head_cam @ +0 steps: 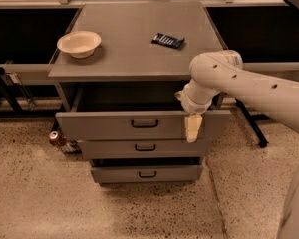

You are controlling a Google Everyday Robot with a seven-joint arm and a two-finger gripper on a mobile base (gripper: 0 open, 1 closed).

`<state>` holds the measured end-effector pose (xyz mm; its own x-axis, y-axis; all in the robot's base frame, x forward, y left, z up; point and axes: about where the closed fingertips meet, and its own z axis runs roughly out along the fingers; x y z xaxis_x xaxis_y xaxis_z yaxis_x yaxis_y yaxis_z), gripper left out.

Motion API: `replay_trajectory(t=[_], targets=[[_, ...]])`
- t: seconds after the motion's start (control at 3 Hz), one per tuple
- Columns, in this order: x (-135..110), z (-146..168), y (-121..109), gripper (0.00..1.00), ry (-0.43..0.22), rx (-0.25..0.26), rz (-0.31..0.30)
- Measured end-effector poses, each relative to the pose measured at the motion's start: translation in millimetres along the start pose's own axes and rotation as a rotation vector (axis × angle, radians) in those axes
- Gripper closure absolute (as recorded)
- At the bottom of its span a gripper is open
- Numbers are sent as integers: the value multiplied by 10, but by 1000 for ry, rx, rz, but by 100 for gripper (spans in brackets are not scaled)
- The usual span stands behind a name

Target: Open top drawer

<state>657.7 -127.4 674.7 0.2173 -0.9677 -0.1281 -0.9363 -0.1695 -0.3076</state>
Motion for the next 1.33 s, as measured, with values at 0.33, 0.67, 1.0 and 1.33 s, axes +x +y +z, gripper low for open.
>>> replay_trajectory(t=[0.33,0.67,1.0,1.33], targets=[[0,0,0,0,0,0,0],[-48,22,77,0,0,-39,-13],[-138,18,293,0,4,-111,-35],[-228,89,651,2,-5,-215,-42]])
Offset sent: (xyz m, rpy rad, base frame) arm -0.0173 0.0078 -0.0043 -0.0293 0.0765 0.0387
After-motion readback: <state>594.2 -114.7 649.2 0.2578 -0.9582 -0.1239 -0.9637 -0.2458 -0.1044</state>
